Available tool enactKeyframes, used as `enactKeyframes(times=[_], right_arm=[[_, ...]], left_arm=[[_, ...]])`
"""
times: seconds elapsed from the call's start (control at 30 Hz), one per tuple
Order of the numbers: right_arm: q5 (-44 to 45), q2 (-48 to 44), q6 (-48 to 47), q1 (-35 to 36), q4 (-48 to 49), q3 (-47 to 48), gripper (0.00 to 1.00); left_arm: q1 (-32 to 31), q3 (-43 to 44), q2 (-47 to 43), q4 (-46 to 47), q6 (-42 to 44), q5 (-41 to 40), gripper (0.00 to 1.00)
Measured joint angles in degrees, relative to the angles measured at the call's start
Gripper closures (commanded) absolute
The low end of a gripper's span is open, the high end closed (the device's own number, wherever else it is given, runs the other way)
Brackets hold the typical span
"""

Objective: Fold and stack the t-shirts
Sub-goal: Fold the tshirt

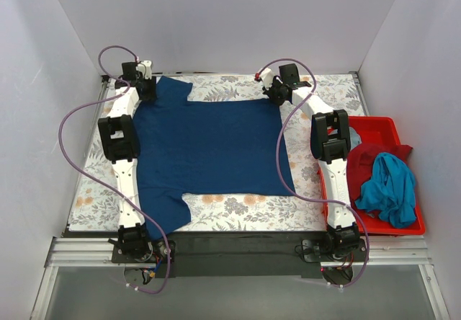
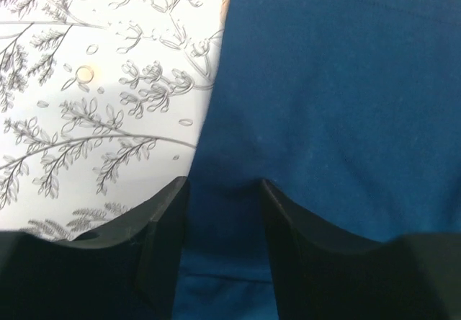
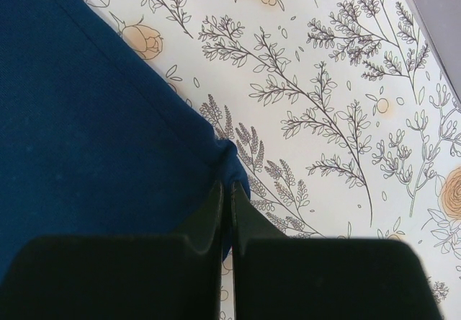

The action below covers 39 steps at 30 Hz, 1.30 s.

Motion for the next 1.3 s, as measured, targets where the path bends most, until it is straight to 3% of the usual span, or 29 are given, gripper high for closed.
enactKeyframes(times=[0.17,0.33,0.6,0.87,1.3], right_arm=[[0.04,0.0,-0.17,0.0,0.0,0.0,0.99],[0.04,-0.02,-0.26,0.07,0.0,0.0,0.99],[0.04,-0.07,-1.38,0.26,-0.07,0.0,0.99],[-0.44,-2.82,-1.62,0.31,-1.03,-1.81,0.99],[-3.13,-11.56,-3.37,0.7,-0.92,-7.65,0.99]], left_arm=[[-0.5,1.81,1.07,-0.17,0.13,-0.09,0.72],[-0.85,1.81,1.16,0.42,0.33,0.39,1.0],[-1.11,2.34,1.95,4.55,0.13,2.19,1.0],[0.5,-8.09,-4.07,11.34,-1.46,7.48,1.0],[8.66,-21.33,-18.6,16.11,-3.15,21.9,1.0]])
